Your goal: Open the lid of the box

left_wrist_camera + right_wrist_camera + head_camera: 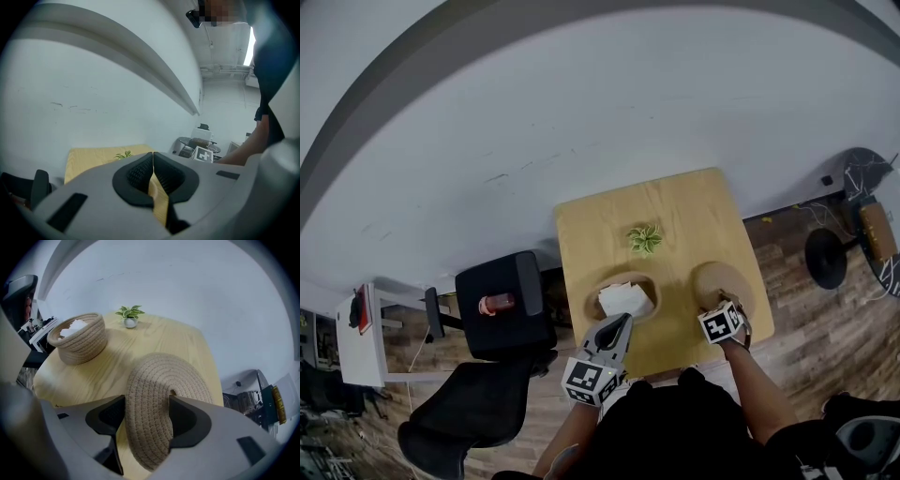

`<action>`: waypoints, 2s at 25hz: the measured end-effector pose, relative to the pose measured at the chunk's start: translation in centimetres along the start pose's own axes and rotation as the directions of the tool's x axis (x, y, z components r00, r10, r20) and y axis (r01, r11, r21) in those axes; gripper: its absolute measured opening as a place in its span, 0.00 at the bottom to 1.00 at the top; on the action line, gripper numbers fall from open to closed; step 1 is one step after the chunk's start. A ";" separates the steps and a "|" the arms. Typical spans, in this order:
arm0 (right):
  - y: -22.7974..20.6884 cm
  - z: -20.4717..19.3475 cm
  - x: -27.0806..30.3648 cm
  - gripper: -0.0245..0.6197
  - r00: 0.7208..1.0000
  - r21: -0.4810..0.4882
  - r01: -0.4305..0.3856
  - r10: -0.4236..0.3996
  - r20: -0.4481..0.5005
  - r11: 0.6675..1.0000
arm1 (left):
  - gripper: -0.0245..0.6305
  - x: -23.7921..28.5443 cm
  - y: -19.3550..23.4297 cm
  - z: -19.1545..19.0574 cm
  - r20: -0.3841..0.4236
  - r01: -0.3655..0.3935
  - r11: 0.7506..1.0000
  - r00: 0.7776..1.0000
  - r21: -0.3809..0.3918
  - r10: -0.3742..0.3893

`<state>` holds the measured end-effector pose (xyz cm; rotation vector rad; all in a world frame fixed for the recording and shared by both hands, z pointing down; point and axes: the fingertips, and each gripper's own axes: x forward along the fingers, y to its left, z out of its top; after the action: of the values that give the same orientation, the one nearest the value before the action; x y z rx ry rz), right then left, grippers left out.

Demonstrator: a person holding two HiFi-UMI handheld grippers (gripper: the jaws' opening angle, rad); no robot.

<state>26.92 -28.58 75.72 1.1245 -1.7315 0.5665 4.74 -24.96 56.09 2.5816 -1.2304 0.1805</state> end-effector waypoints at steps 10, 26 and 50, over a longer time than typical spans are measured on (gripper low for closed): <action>0.8 9.5 -10.2 0.43 0.941 -0.074 0.056 -0.028 0.338 0.996 | 0.07 -0.2 0.3 2.0 0.054 -0.035 0.999 0.998 0.014 0.034; 4.9 20.6 -26.3 0.07 0.596 -0.149 0.101 0.060 0.801 0.984 | 0.07 -2.2 1.7 6.6 0.155 -0.151 0.988 0.977 0.027 0.145; 5.2 21.6 -28.9 0.07 0.504 -0.161 0.074 0.102 0.858 0.984 | 0.07 -3.0 1.6 8.5 0.210 -0.170 0.985 0.964 0.024 0.162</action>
<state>15.63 -30.30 41.10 1.3752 -2.5886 -0.2612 1.61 -26.22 47.63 2.5841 -1.5339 -0.0324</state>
